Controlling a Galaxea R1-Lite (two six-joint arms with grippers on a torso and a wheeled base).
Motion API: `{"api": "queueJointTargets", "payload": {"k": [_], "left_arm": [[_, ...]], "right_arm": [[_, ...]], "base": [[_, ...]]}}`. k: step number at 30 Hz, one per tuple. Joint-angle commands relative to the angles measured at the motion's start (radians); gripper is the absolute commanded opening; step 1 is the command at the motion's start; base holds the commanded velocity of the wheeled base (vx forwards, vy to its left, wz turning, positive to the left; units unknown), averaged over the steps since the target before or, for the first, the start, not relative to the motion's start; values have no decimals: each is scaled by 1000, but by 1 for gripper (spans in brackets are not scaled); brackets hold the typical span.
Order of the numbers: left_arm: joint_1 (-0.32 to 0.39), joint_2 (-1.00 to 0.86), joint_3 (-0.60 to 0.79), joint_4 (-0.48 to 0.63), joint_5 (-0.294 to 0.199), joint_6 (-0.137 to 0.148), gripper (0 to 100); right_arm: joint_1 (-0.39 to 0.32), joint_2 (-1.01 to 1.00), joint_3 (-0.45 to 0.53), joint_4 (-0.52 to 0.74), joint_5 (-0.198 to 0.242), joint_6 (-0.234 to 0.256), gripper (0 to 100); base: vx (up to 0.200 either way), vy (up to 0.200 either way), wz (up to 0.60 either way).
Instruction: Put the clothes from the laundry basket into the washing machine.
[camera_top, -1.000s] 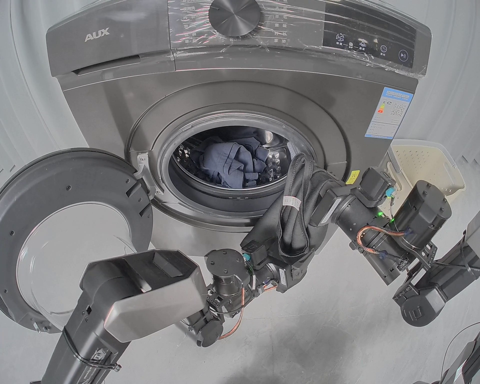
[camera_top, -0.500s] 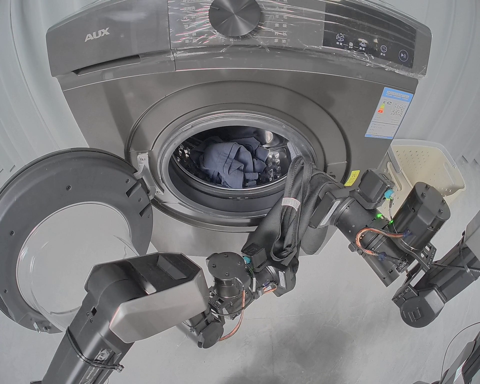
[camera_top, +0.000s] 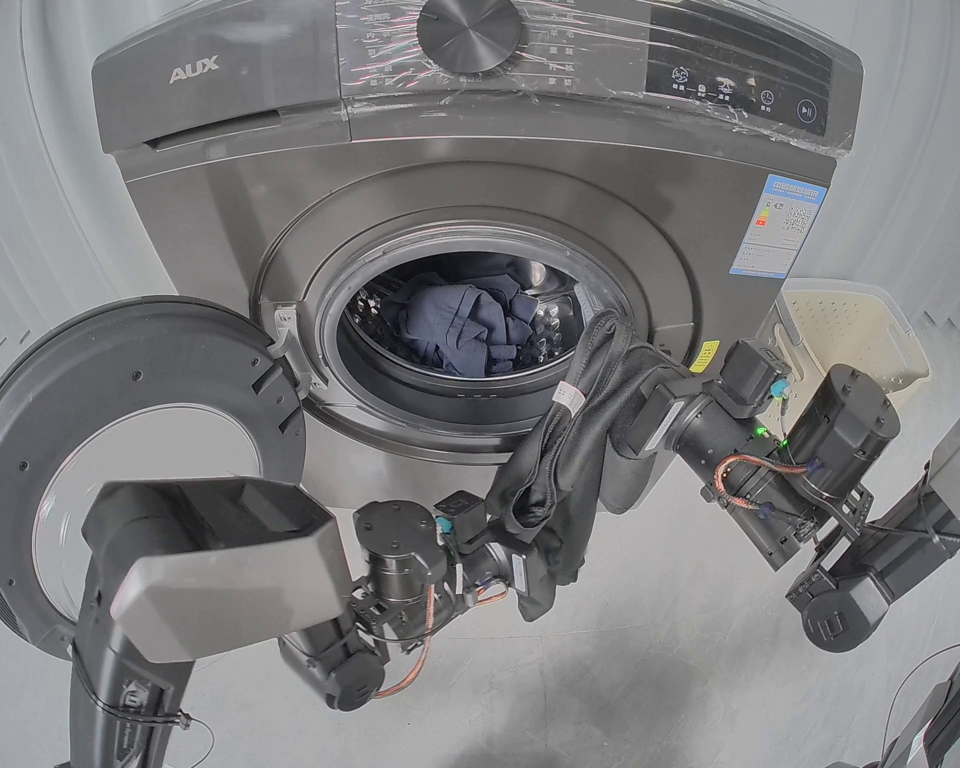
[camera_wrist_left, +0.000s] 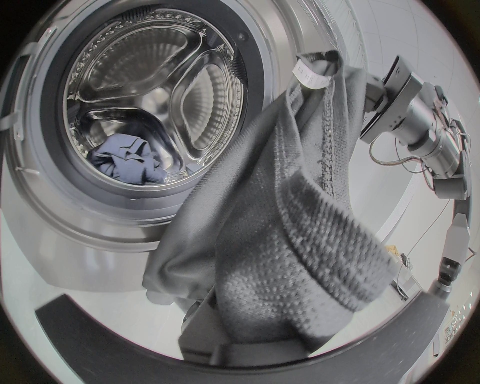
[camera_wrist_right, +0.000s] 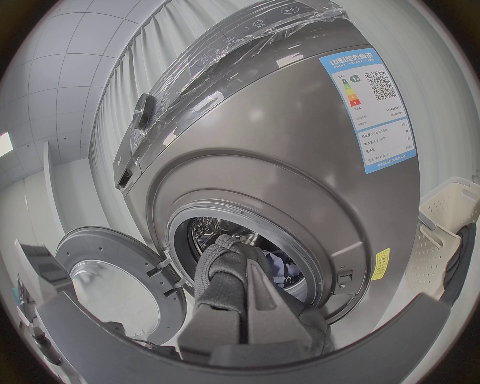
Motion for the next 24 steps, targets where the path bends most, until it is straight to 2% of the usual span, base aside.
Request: {"api": "queueJointTargets", "payload": {"k": [1,5,9,11,13,14,16,17,24], "left_arm": [[31,-257,266,1,-4,11,0],[71,-420,432,2,-4,11,0],[134,-522,516,2,-6,17,0],[188,-579,524,2,-13,14,0],[200,-593,523,2,-21,14,0],[251,-641,521,2,-56,9,0],[277,-660,515,4,-72,6,0],[323,-667,483,6,-92,14,0],[327,-683,440,1,-96,9,0]], "right_arm": [[-24,-4,24,-2,12,0,0],[-25,-13,64,-8,30,4,0],[-47,-44,92,-8,52,3,0],[-51,-67,106,-8,79,1,0],[-51,-73,112,-8,82,1,0],[-50,-86,130,-8,88,0,0],[-44,-91,138,-10,91,0,0],[-39,-91,150,-14,121,-2,0],[-38,-83,146,-36,127,-6,0]], "base": [[0,0,0],[0,0,0],[0,0,0],[0,0,0],[0,0,0],[0,0,0],[0,0,0],[0,0,0],[0,0,0]]}}
